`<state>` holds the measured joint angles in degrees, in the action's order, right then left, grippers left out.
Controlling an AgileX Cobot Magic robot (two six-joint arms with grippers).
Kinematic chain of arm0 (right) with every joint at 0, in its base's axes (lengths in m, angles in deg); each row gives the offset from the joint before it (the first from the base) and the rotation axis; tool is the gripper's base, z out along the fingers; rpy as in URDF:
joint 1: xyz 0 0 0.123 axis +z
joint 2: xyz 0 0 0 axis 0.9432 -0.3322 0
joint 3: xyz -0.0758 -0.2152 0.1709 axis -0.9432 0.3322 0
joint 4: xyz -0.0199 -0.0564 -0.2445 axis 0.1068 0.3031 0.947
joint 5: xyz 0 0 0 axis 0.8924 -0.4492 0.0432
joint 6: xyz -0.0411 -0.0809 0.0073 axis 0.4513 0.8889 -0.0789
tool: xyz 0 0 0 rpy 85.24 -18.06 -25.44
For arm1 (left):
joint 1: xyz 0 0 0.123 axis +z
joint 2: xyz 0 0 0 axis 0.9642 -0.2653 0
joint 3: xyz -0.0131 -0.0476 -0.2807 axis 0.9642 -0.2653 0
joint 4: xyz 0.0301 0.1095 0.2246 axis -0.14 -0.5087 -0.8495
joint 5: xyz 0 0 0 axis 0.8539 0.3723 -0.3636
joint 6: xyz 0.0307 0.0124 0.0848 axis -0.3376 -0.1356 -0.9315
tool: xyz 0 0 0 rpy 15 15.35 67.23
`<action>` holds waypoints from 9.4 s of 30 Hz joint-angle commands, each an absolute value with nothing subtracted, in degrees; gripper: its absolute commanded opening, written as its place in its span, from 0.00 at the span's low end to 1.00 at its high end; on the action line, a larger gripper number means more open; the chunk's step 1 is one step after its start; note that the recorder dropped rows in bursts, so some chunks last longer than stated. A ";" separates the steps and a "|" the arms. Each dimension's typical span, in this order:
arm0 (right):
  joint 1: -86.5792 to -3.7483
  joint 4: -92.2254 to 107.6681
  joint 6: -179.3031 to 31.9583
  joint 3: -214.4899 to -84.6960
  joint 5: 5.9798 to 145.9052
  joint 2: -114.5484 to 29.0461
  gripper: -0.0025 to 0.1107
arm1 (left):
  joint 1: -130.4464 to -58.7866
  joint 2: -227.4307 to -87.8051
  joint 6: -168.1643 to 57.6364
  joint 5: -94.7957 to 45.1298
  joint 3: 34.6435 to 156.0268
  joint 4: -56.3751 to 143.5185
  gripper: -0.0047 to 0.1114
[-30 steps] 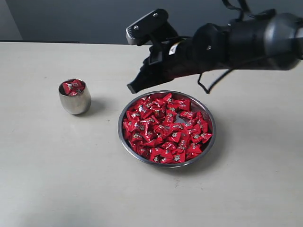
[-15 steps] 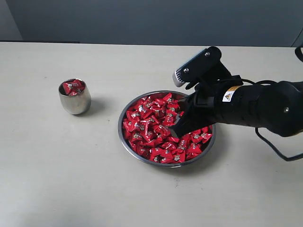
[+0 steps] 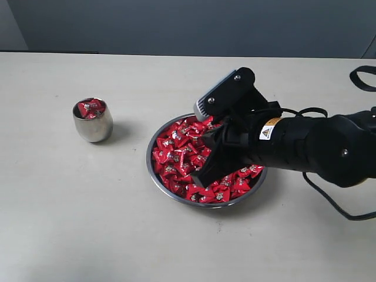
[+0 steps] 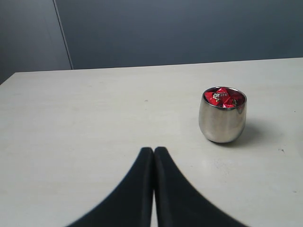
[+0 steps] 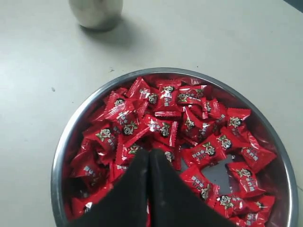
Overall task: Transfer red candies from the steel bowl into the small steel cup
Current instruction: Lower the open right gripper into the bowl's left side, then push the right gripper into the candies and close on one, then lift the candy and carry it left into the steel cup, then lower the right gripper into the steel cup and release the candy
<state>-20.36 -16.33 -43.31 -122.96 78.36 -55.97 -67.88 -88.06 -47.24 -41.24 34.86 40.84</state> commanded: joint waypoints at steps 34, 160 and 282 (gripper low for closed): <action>-20.13 -10.77 -42.94 -133.50 76.55 -68.09 0.02 | -67.85 -87.81 -47.15 -41.12 34.64 41.20 0.04; -22.50 2.07 -41.71 -148.39 54.74 -79.23 0.01 | -67.85 -87.81 -47.15 -41.12 34.64 41.20 0.04; -21.98 -54.43 0.40 -199.33 48.29 -112.29 0.01 | -67.85 -87.81 -47.15 -41.12 34.64 41.20 0.04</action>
<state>-21.90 -54.66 0.40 -199.05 48.03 -112.44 -67.88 -88.06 -47.24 -41.24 34.86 40.84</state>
